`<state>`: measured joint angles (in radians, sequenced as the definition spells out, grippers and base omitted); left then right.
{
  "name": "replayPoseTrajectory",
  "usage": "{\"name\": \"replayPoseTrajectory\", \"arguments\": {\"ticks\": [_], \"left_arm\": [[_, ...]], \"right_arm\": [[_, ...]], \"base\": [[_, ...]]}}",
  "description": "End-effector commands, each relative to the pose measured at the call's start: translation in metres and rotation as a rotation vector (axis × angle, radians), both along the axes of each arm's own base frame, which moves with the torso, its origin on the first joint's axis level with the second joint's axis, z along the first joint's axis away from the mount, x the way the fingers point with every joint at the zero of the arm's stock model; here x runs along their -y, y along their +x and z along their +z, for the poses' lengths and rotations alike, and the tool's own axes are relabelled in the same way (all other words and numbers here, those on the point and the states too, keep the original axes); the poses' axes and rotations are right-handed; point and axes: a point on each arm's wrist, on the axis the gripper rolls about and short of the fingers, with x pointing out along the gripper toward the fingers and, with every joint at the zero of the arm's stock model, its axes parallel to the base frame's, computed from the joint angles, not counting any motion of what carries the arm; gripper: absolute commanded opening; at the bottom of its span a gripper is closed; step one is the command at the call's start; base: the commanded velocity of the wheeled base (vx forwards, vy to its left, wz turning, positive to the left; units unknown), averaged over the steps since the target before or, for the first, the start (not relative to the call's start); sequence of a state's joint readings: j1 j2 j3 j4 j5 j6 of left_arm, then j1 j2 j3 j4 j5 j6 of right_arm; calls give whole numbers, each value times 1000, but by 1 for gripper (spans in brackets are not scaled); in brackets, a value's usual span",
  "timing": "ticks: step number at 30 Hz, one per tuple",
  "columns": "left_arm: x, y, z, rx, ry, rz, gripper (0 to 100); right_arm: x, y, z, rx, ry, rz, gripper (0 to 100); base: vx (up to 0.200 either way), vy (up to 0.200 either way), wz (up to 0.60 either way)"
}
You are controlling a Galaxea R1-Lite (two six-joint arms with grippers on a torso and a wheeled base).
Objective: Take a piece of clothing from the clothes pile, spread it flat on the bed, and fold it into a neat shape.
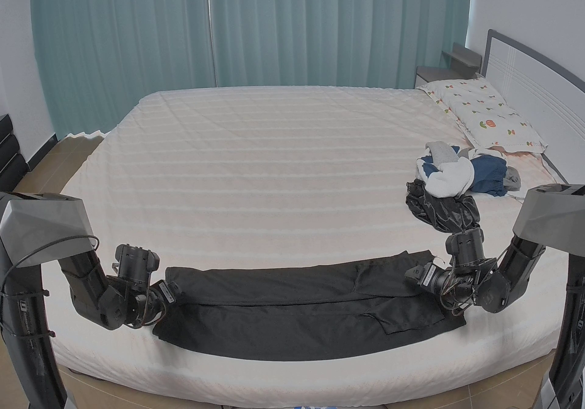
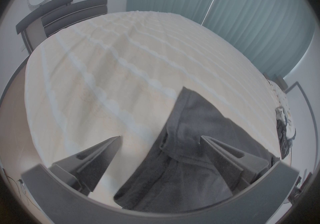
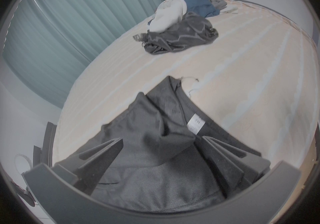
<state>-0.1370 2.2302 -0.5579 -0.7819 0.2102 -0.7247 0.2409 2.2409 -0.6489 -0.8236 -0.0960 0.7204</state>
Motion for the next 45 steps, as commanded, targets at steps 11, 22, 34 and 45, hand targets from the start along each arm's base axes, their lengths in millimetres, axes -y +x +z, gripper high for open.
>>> {"name": "replayPoseTrajectory", "arguments": {"ticks": [11, 22, 34, 45], "left_arm": [[-30, 42, 35, 169, -190, -38, 100], [-26, 73, 1, 123, -193, -58, 100], [-19, 82, -5, 128, -187, -64, 0], [-23, 86, -6, 163, -174, 68, 0]], "right_arm": [[31, 25, 27, 94, 191, -37, 100], [41, 51, 5, 83, 303, -124, 100], [41, 57, -8, 85, 293, -126, 100], [41, 67, -13, 102, 249, -89, 100]], "base": [[0, 0, 0], [0, 0, 0], [0, 0, 0], [0, 0, 0]]}}
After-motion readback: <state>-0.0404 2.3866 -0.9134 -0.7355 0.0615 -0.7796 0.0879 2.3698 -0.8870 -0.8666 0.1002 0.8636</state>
